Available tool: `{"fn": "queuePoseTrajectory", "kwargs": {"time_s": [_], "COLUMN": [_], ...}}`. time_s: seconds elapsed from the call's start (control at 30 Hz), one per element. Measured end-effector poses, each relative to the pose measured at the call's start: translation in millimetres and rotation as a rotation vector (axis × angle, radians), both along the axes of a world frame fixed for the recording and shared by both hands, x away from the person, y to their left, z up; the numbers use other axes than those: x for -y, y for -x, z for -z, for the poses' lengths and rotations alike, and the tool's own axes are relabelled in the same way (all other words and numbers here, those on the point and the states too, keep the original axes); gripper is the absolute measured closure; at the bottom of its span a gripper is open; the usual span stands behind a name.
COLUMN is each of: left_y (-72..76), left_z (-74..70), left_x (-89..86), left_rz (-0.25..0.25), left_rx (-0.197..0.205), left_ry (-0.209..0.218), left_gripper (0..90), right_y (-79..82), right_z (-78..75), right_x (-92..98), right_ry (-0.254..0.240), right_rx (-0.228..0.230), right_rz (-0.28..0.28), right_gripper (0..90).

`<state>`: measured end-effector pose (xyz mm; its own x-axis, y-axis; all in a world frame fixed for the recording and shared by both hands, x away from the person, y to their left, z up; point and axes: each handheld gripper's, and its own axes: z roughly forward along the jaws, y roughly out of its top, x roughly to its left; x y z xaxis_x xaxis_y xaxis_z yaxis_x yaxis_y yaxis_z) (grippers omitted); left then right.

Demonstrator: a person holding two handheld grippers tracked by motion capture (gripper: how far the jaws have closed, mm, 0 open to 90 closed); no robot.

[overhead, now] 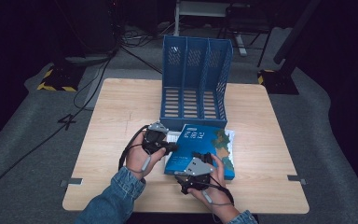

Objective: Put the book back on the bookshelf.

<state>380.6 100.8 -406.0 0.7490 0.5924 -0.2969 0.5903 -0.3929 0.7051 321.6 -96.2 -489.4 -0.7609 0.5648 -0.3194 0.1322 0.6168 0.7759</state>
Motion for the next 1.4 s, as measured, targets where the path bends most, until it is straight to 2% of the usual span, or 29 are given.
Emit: {"fn": "queuePoseTrajectory", "kwargs": {"time_s": [0.07,0.1,0.13,0.33,0.47,0.67,0.77,0.83,0.87,1.0,1.03,1.1,1.2,1.3,1.33,1.4], "left_y": [-0.6,-0.9,-1.6,-3.5,-6.5,-5.6,-6.5,-8.1,-9.0,-9.6,-9.2,-8.3,-8.7,-10.0,-10.5,-9.3], "left_z": [0.8,1.2,2.4,4.7,10.1,9.6,9.5,10.9,13.2,18.3,20.2,25.8,32.8,38.7,43.0,44.7], "left_x": [0.4,0.6,0.8,0.9,0.0,0.0,-1.0,-1.0,-0.3,-0.2,-0.5,-3.5,-8.2,-10.3,-12.0,-12.1], "left_rz": [0.002,0.001,-0.002,-0.009,-0.024,-0.026,-0.027,-0.031,-0.042,-0.059,-0.065,-0.082,-0.11,-0.114,-0.118,-0.117], "left_rx": [0.0,-0.001,-0.003,-0.01,-0.024,-0.034,-0.039,-0.041,-0.039,-0.045,-0.049,-0.071,-0.096,-0.11,-0.138,-0.161], "left_ry": [-0.002,-0.003,-0.006,-0.01,-0.019,-0.002,0.009,0.004,-0.016,-0.036,-0.036,0.002,0.027,0.004,-0.002,-0.01], "left_gripper": [86.5,86.5,86.5,86.4,86.4,86.4,86.4,86.3,86.2,84.3,83.0,81.3,77.2,73.3,73.2,73.7], "right_y": [0.8,0.8,-0.2,-3.1,-4.4,-4.6,-5.5,-6.2,-8.1,-11.7,-14.4,-15.5,-16.1,-17.3,-17.9,-19.2], "right_z": [4.6,4.6,6.3,10.2,21.6,21.6,22.3,22.2,21.7,20.8,20.0,19.8,19.6,19.3,19.3,19.0], "right_x": [-4.3,-4.3,-5.8,-5.2,-3.3,-3.4,-3.7,-3.5,-3.5,-3.6,-4.8,-6.2,-8.0,-10.3,-11.2,-12.5], "right_ry": [0.026,0.026,0.053,0.068,0.079,0.08,0.083,0.082,0.077,0.068,0.061,0.055,0.053,0.051,0.049,0.047], "right_rx": [0.041,0.041,0.055,0.083,0.14,0.144,0.165,0.161,0.144,0.108,0.079,0.062,0.051,0.036,0.032,0.023], "right_rz": [0.02,0.02,0.014,-0.003,-0.043,-0.044,-0.047,-0.054,-0.063,-0.079,-0.085,-0.082,-0.082,-0.083,-0.083,-0.088], "right_gripper": [0.0,0.0,0.0,0.0,0.0,0.0,0.0,0.0,0.0,0.0,0.0,0.0,0.0,0.0,0.0,0.0]}}
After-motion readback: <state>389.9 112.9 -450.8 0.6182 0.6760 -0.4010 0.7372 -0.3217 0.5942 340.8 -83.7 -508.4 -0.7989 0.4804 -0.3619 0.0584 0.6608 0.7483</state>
